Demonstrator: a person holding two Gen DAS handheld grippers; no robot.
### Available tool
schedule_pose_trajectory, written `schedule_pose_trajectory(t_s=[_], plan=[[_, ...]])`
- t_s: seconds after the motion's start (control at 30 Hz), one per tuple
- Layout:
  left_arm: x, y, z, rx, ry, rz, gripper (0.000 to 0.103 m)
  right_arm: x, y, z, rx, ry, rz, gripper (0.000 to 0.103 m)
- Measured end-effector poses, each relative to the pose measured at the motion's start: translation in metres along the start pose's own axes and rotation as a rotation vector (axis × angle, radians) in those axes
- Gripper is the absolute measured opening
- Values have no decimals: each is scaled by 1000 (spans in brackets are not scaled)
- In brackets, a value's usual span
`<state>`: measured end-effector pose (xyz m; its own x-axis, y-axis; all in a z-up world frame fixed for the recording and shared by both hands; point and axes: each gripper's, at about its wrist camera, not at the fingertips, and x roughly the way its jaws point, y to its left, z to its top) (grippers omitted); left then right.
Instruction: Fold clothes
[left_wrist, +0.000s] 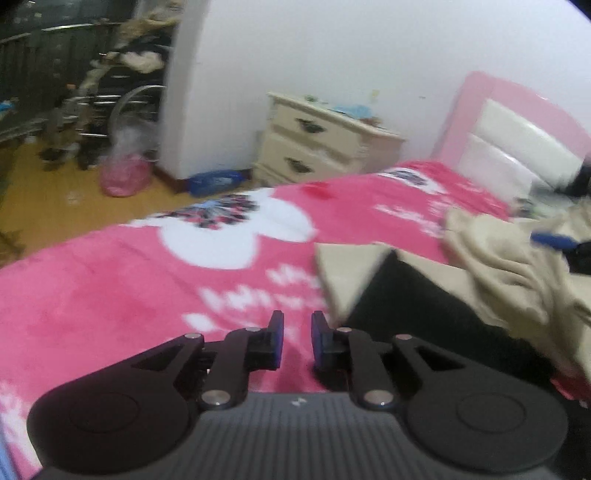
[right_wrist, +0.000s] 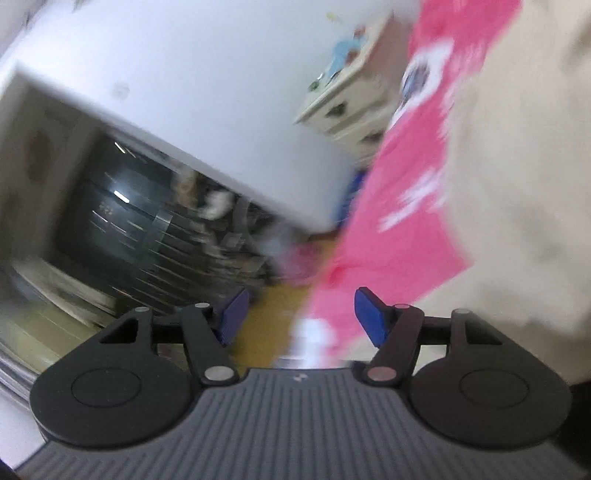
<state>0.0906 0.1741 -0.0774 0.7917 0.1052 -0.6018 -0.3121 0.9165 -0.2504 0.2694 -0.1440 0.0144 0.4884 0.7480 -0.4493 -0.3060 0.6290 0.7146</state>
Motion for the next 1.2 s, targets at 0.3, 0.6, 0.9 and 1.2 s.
schedule_pose_trajectory(t_s=[0.3,0.6,0.9,1.2], plan=[[32,-36,-20,152,131,-19,19,7,0,-69,-659,264,-456,31],[39,-29,-26,166,130,-5,16,36,-8,-83,-857,355,-481,33],[40,-27,-27,164,120,-12,15,26,-7,-93,-893,262,-476,4],[41,-27,-26,169,120,-11,14,27,-46,-69,-504,71,-555,12]])
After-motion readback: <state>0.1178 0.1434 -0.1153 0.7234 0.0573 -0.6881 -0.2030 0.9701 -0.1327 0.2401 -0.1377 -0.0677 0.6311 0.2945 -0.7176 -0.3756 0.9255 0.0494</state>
